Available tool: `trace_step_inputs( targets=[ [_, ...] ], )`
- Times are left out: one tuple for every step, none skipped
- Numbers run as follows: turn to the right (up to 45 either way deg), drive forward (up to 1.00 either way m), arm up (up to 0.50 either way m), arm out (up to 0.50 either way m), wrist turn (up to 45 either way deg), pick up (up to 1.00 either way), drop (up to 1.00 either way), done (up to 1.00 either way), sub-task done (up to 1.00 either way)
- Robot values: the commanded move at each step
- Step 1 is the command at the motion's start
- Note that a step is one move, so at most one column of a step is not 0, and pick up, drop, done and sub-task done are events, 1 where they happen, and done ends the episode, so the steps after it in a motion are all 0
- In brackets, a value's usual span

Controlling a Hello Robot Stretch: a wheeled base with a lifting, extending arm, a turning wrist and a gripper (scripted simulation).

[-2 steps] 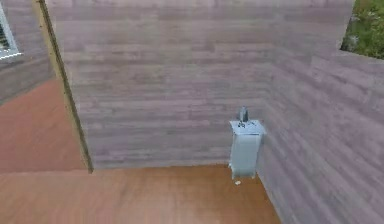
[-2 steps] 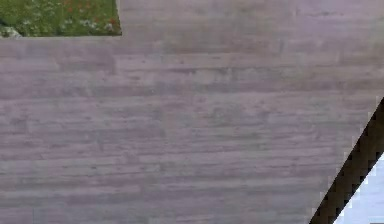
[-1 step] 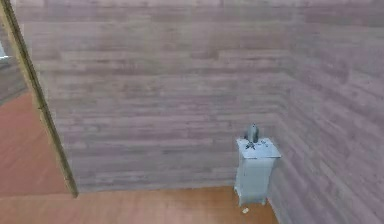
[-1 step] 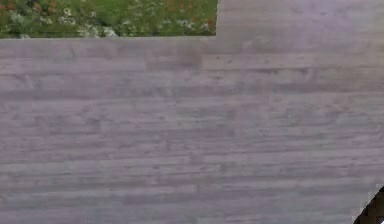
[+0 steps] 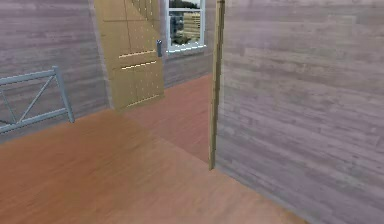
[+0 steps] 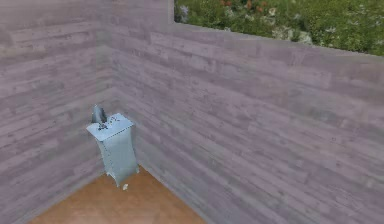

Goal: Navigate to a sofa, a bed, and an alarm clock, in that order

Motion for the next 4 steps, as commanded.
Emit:
trace_step_inputs(
  targets=[
    [-9.0, 0.00, 0.00, 0.00, 0.0, 0.00, 0.00, 0.00, 0.00],
    [-3.0, 0.00, 0.00, 0.00, 0.0, 0.00, 0.00, 0.00, 0.00],
    [24.0, 0.00, 0.00, 0.00, 0.0, 0.00, 0.00, 0.00, 0.00],
    [0.0, 0.30, 0.00, 0.00, 0.0, 0.00, 0.00, 0.00, 0.00]
  ],
)
